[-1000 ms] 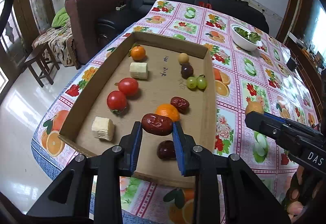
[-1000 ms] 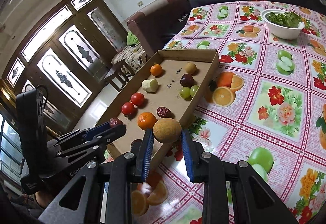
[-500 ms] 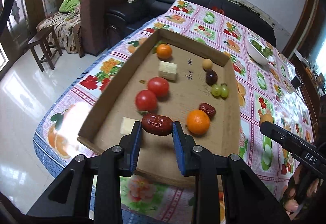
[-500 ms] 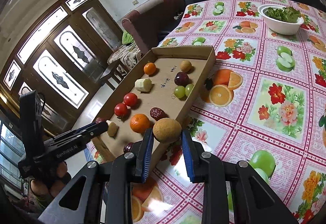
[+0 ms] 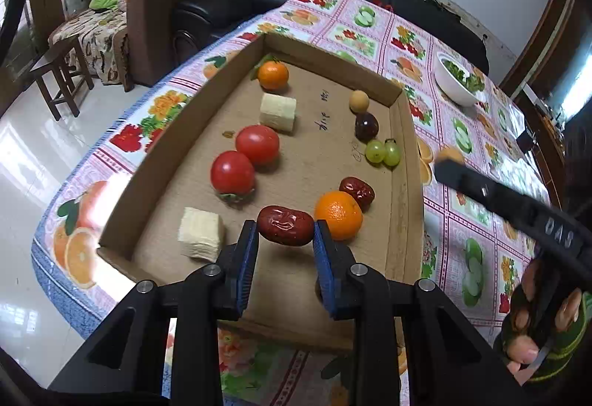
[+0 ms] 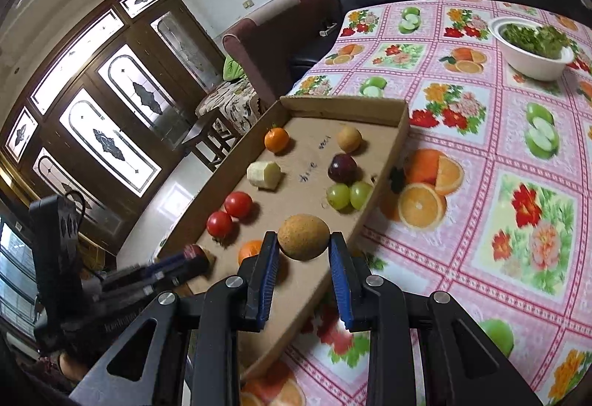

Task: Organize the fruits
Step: 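Carry the red date with the left tool while the right tool carries the tan fruit to the box, then open the left tool to drop the date while the right tool releases the tan fruit in the box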

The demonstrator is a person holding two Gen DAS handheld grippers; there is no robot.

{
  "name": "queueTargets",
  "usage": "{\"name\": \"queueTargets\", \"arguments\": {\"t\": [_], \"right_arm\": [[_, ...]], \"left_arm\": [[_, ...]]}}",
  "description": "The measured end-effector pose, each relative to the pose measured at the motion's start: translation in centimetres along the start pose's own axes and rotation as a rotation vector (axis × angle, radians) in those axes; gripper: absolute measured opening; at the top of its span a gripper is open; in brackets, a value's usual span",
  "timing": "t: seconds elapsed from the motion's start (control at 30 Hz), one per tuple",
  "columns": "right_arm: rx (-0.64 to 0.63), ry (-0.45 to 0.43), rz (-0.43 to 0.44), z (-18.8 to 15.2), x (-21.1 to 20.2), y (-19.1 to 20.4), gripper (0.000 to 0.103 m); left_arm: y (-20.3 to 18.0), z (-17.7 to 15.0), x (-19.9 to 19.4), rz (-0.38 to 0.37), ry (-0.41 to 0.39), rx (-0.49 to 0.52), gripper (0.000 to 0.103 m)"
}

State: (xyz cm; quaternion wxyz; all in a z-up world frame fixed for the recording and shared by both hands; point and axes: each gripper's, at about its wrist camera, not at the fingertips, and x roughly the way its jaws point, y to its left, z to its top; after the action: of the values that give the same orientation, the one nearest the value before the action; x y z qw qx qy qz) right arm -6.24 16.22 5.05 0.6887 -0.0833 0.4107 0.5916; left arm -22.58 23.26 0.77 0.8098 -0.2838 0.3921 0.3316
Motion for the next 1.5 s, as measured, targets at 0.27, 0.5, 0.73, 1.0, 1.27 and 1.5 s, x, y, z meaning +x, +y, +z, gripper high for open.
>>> {"name": "queueTargets", "arguments": {"t": [0.27, 0.5, 0.73, 1.0, 1.27, 1.5], "right_arm": [[-0.052, 0.027, -0.014, 2.7, 3.8, 1.8, 0.028], [-0.115, 0.085, -0.079, 3.8, 8.2, 2.9, 0.028], [-0.152, 0.129, -0.130, 3.6, 10.7, 3.2, 0.028], [-0.186, 0.152, -0.169, 3.2, 11.7, 3.5, 0.028], [-0.194, 0.159, -0.183, 3.1, 12.1, 3.4, 0.029], [-0.195, 0.156, -0.176, 3.0, 12.1, 3.6, 0.031]], "left_arm": [[0.1, 0.1, 0.8, 0.016, 0.017, 0.009, 0.028], [0.6, -0.1, 1.6, 0.007, 0.043, 0.012, 0.028], [0.5, -0.1, 2.3, 0.028, 0.057, 0.023, 0.028], [-0.1, -0.3, 2.8, 0.065, 0.055, 0.041, 0.028], [-0.4, -0.4, 3.0, 0.098, 0.048, 0.046, 0.028], [-0.5, -0.3, 3.1, 0.100, 0.056, 0.035, 0.029]]}}
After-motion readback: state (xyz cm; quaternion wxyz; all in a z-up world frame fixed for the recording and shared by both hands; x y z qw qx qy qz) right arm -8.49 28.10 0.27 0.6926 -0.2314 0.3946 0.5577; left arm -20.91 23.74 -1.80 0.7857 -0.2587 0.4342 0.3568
